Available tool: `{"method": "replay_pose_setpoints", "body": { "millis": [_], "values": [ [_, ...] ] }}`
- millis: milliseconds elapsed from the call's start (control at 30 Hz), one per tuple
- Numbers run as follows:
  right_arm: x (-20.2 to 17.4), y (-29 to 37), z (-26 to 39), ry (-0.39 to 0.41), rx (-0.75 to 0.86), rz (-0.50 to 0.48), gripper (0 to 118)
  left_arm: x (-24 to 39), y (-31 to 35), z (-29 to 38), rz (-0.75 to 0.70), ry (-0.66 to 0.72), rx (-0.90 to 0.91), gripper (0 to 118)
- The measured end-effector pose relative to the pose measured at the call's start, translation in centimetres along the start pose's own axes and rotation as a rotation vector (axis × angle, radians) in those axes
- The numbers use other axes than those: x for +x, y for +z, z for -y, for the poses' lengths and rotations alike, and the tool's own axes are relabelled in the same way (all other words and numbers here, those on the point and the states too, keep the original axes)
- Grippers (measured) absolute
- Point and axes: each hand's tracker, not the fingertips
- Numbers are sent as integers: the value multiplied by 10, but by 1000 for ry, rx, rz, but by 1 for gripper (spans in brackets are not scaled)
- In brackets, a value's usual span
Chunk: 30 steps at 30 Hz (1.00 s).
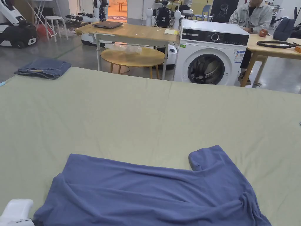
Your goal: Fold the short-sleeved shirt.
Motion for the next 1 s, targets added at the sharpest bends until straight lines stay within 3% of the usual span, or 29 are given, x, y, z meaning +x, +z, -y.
{"method": "replay_pose_setpoints", "body": {
  "millis": [33,67,100,200,400,433,500,533,567,600,833,1000],
  "values": [
    [-1,6,-3,11,12,21,36,0,2,-3,1,1,-2,2],
    [-2,12,-7,7,19,40,63,0,6,-8,14,27,-5,8],
    [-2,18,-10,-5,43,43,74,-1,10,-11,30,57,2,19],
    [-4,34,-26,-42,169,7,74,6,29,-21,67,108,103,46],
    [-49,55,-59,-42,427,-70,74,36,51,-50,114,10,350,49],
    [-60,63,-64,-39,466,-74,71,42,54,-52,102,-7,386,49],
    [-79,70,-71,-44,543,-97,51,66,67,-60,72,-32,466,42],
    [-86,73,-73,-48,572,-107,35,73,69,-61,69,-46,495,31],
    [-93,73,-76,-52,598,-108,11,80,71,-63,62,-65,519,14],
    [-100,75,-78,-54,620,-111,4,85,71,-65,42,-80,533,5],
    [-119,72,-97,-93,607,-127,0,103,70,-82,30,-64,538,0],
    [-114,59,-103,-93,552,-130,0,63,23,-132,82,11,346,0]
  ]
}}
